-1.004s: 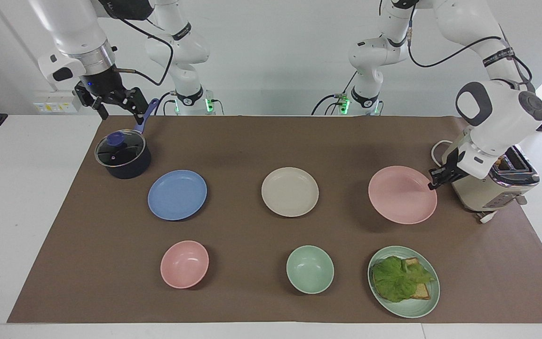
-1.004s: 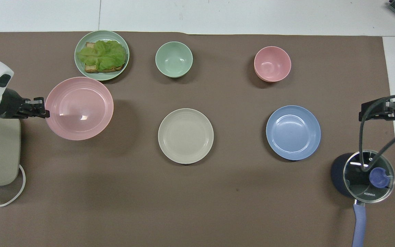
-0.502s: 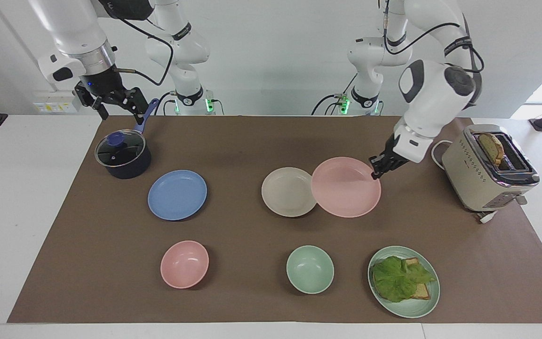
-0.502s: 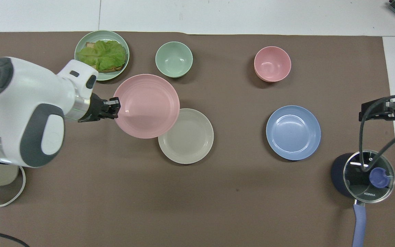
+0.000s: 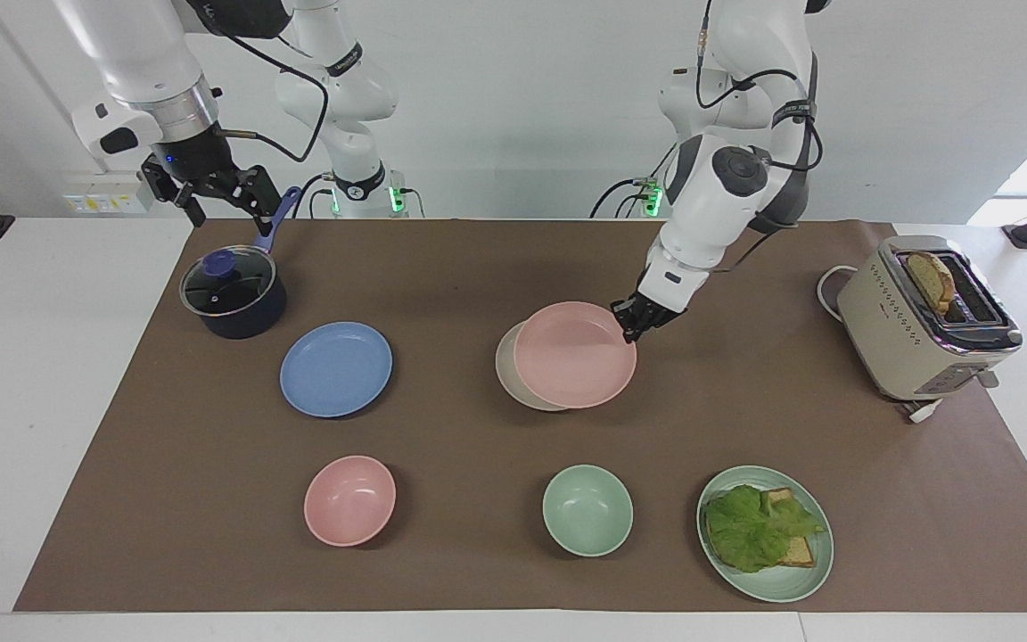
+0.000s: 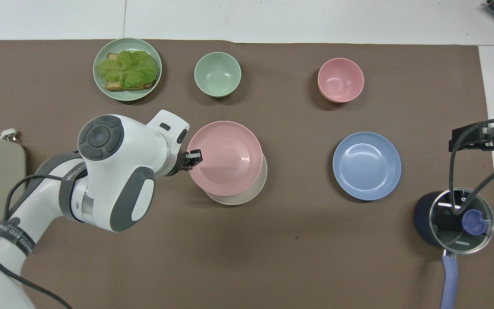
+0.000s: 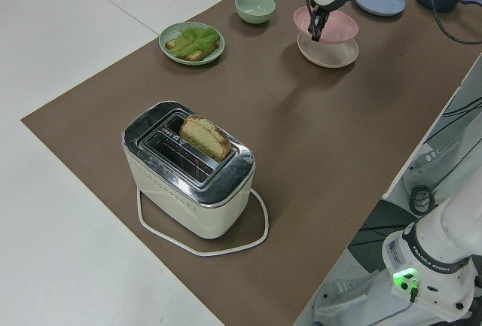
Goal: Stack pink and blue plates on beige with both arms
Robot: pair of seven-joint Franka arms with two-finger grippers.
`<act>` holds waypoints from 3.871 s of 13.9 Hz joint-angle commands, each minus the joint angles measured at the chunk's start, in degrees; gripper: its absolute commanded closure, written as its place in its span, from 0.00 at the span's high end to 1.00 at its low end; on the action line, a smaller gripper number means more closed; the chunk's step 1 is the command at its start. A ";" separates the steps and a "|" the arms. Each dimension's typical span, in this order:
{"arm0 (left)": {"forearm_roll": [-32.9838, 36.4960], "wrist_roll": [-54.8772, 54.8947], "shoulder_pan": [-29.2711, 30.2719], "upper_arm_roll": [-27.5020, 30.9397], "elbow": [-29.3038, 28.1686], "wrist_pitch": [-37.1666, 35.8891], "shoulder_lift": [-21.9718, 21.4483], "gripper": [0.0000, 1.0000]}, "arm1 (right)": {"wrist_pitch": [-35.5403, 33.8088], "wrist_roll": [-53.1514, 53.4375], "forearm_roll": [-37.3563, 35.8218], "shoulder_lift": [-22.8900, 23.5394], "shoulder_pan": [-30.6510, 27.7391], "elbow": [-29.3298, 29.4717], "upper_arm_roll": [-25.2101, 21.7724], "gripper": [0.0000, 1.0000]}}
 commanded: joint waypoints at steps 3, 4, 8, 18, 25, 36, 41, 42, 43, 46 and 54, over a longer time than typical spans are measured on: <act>2.73 -0.85 -2.95 1.09 -5.54 4.09 -1.17 0.00 | 0.65 -0.85 -0.48 -0.35 -0.49 -0.43 0.17 1.00; 2.90 -0.93 -3.12 1.09 -5.81 4.44 -0.82 0.00 | 0.65 -0.85 -0.39 -0.35 -0.49 -0.43 0.17 1.00; 2.90 -0.76 -3.04 1.00 -6.95 7.25 -0.56 0.00 | 0.65 -0.85 -0.39 -0.35 -0.40 -0.43 0.17 1.00; 2.90 -1.46 -2.86 1.00 -6.25 10.33 1.64 0.00 | 0.65 -0.85 -0.48 -0.35 -0.40 -0.43 0.17 1.00; 2.90 -1.02 -2.51 1.00 -5.72 10.07 1.82 0.45 | 0.65 -0.85 -0.39 -0.35 -0.49 -0.43 0.17 1.00; 5.01 0.20 2.49 1.44 1.22 -2.49 -2.65 1.00 | 0.73 -1.03 -0.48 -0.35 -0.40 -0.43 0.26 1.00; 5.01 9.68 9.34 1.44 1.31 -9.96 -9.42 1.00 | 0.73 -1.12 -0.39 -0.35 -0.40 -0.43 0.26 1.00; 5.01 11.96 10.84 1.53 1.48 -11.28 -10.13 1.00 | 0.73 -1.12 -0.39 -0.35 -0.40 -0.34 0.26 1.00; 5.01 14.07 12.42 1.53 1.75 -12.51 -10.74 1.00 | 0.73 -1.12 -0.39 -0.35 -0.49 -0.43 0.26 1.00; 9.84 19.52 15.41 1.53 9.36 -23.20 -9.79 1.00 | 0.73 -1.21 -0.39 -0.35 -0.49 -0.43 0.17 1.00; 10.20 27.01 21.92 1.61 23.88 -38.52 -10.05 1.00 | 3.10 -1.47 -0.39 -0.35 -0.93 -1.13 0.08 1.00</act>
